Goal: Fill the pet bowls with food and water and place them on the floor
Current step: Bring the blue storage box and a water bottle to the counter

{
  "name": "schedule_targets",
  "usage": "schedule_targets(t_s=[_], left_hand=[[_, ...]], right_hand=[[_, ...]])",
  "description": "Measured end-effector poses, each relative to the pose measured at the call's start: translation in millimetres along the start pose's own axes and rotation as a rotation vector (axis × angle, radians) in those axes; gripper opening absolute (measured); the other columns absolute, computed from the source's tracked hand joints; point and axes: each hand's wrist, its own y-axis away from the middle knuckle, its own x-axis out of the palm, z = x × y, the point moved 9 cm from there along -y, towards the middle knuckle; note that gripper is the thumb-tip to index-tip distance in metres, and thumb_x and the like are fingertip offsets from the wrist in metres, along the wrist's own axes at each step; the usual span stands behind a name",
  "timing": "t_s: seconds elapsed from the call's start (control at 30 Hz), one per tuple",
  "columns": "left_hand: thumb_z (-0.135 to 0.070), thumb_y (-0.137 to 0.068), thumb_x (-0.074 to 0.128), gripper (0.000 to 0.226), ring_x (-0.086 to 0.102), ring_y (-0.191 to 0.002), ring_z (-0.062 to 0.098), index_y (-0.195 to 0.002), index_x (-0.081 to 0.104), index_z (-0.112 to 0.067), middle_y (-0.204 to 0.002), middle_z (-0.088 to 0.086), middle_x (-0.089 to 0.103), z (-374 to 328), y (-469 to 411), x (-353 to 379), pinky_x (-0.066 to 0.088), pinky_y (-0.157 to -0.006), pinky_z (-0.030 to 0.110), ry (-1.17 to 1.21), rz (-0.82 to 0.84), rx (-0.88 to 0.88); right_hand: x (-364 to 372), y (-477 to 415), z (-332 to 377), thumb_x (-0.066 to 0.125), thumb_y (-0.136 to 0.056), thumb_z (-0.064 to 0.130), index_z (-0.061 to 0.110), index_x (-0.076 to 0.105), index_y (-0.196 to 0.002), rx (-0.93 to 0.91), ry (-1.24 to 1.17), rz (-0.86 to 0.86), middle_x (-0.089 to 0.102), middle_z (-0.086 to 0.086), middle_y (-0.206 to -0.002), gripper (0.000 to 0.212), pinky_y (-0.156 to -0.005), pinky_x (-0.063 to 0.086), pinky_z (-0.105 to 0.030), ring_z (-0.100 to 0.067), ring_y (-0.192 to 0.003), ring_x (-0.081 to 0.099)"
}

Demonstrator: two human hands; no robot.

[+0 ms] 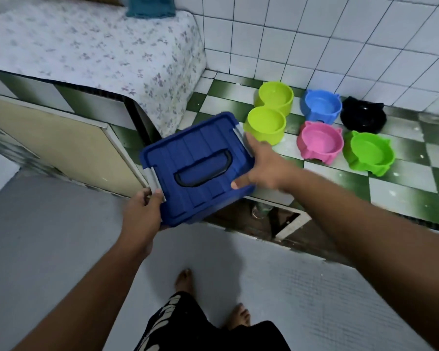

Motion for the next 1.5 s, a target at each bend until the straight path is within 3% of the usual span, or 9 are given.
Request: schedule_targets(t_s=[0.1, 0.2, 0.3, 0.4, 0.6, 0.83, 1.2, 1.4, 1.5], left_hand=[[-0.021, -0.107, 0.051, 0.023, 0.072, -0.103, 0.029, -0.12, 0.061, -0.004, -0.115, 0.013, 0.07, -9.8, -14.7, 18.4, 0.064, -0.072, 0.05, 0.104, 0.023, -0.04], [-0.021, -0.105, 0.056, 0.024, 0.074, -0.099, 0.028, -0.117, 0.06, 0.0, -0.112, 0.016, 0.072, -17.5, -35.6, 37.8, 0.065, -0.077, 0.049, 0.149, 0.054, -0.067], [-0.02, -0.102, 0.062, 0.017, 0.074, -0.089, 0.023, -0.105, 0.061, -0.004, -0.106, 0.018, 0.073, -26.1, -59.3, 58.1, 0.063, -0.07, 0.034, 0.158, 0.089, -0.097], [-0.017, -0.1, 0.064, 0.01, 0.074, -0.083, 0.02, -0.097, 0.062, -0.008, -0.096, 0.013, 0.075, -33.0, -81.3, 81.9, 0.06, -0.065, 0.025, 0.235, 0.127, -0.184], [-0.013, -0.098, 0.067, 0.016, 0.074, -0.082, 0.021, -0.107, 0.063, 0.0, -0.092, 0.014, 0.075, -51.8, -125.4, 114.2, 0.062, -0.069, 0.027, 0.325, 0.185, -0.228], [-0.011, -0.099, 0.065, 0.015, 0.077, -0.092, 0.024, -0.111, 0.065, -0.003, -0.101, 0.013, 0.078, -69.7, -153.5, 144.3, 0.063, -0.077, 0.031, 0.333, 0.253, -0.269], [-0.018, -0.1, 0.064, 0.016, 0.077, -0.098, 0.024, -0.109, 0.066, -0.005, -0.104, 0.012, 0.078, -75.7, -164.1, 159.0, 0.062, -0.083, 0.032, 0.308, 0.337, -0.254], [-0.028, -0.102, 0.061, 0.015, 0.074, -0.1, 0.029, -0.106, 0.066, -0.014, -0.098, 0.012, 0.075, -63.8, -124.2, 151.0, 0.062, -0.084, 0.039, -0.085, 0.439, -0.059], [-0.039, -0.091, 0.066, 0.019, 0.072, -0.091, 0.031, -0.093, 0.067, -0.02, -0.091, 0.01, 0.074, -40.5, -88.8, 151.2, 0.06, -0.087, 0.048, -0.338, 0.486, 0.12]], right_hand=[[-35.1, -59.9, 23.4, 0.081, -0.057, 0.051, 0.014, 0.056, -0.118, -0.078, 0.054, -0.118, 0.065, -0.008, -0.112, 0.075, -0.088, 0.057, -0.046, -0.027, -0.099, 0.065], [-59.0, -116.3, 48.7, 0.067, -0.084, 0.053, 0.013, 0.062, -0.117, -0.093, 0.19, -0.189, 0.066, -0.011, -0.114, 0.052, -0.094, 0.051, -0.044, -0.032, -0.107, 0.06], [-70.1, -173.9, 60.9, 0.063, -0.088, 0.057, 0.014, 0.057, -0.131, -0.066, 0.386, -0.2, 0.058, -0.014, -0.132, 0.06, -0.105, 0.043, -0.046, -0.037, -0.125, 0.05], [-73.8, -226.9, 60.0, 0.064, -0.086, 0.058, 0.018, 0.051, -0.139, -0.017, 0.451, -0.172, 0.054, -0.015, -0.139, 0.068, -0.108, 0.041, -0.046, -0.037, -0.129, 0.049], [-81.6, -286.3, 41.2, 0.067, -0.091, 0.044, 0.012, 0.046, -0.145, 0.054, 0.376, -0.127, 0.05, -0.016, -0.146, 0.067, -0.111, 0.041, -0.044, -0.036, -0.132, 0.049], [-101.3, -317.8, 45.2, 0.062, -0.096, 0.034, 0.009, 0.046, -0.146, 0.024, 0.446, -0.201, 0.049, -0.017, -0.148, 0.058, -0.112, 0.039, -0.037, -0.035, -0.135, 0.047], [-98.0, -322.5, 54.4, 0.046, -0.104, 0.024, 0.011, 0.046, -0.146, -0.021, 0.499, -0.269, 0.046, -0.019, -0.146, 0.044, -0.11, 0.036, -0.039, -0.038, -0.133, 0.043], [-78.7, -228.2, 44.0, 0.05, -0.101, 0.027, 0.007, 0.055, -0.139, -0.087, 0.155, -0.535, 0.057, -0.015, -0.142, 0.043, -0.108, 0.036, -0.028, -0.029, -0.134, 0.05], [-46.2, -142.1, 30.4, 0.057, -0.095, 0.022, 0.003, 0.064, -0.123, -0.231, 0.007, -0.708, 0.067, -0.015, -0.122, 0.035, -0.102, 0.04, -0.029, -0.03, -0.117, 0.06]])
